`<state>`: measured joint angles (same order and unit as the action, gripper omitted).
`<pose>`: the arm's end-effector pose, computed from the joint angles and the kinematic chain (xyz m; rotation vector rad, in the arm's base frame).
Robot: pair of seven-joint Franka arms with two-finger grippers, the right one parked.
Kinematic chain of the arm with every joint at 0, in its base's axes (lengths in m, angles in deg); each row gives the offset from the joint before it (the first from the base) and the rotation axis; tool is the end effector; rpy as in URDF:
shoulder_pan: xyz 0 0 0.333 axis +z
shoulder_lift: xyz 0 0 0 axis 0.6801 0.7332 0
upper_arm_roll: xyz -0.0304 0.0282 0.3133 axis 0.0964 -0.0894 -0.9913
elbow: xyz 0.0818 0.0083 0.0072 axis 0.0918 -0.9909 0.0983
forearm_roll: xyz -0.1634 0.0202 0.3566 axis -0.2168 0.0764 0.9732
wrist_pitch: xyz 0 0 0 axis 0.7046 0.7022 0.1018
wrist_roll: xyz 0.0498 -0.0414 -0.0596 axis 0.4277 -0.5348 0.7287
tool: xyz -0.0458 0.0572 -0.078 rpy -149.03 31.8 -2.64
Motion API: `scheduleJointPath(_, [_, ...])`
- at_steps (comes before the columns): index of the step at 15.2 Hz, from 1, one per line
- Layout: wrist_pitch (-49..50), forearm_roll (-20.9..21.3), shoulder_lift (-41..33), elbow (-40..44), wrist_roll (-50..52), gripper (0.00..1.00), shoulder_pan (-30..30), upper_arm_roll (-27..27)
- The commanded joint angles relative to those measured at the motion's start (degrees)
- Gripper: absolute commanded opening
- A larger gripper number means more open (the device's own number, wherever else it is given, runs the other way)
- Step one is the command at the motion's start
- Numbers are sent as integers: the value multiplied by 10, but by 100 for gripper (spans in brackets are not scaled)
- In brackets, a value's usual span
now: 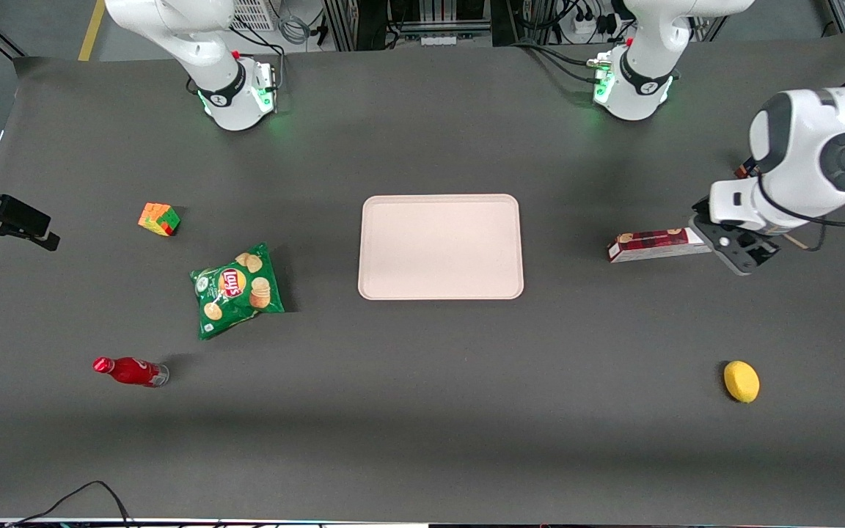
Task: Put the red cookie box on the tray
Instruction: 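Close the left gripper on the cookie box's end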
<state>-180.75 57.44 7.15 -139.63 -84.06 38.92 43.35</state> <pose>0.4959 0.0131 0.3368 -2.7564 1.4503 0.2085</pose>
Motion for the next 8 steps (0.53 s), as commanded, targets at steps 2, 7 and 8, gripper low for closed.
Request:
scheduleJointPath(2, [-131,8,-23,-128,-64,100,-6,0])
scheduleJointPath(7, [-219,8,-4,-168,-103,100,-8,0])
scheduleJointPath(8, [-237,8,7,-170,-116,100,-8,0])
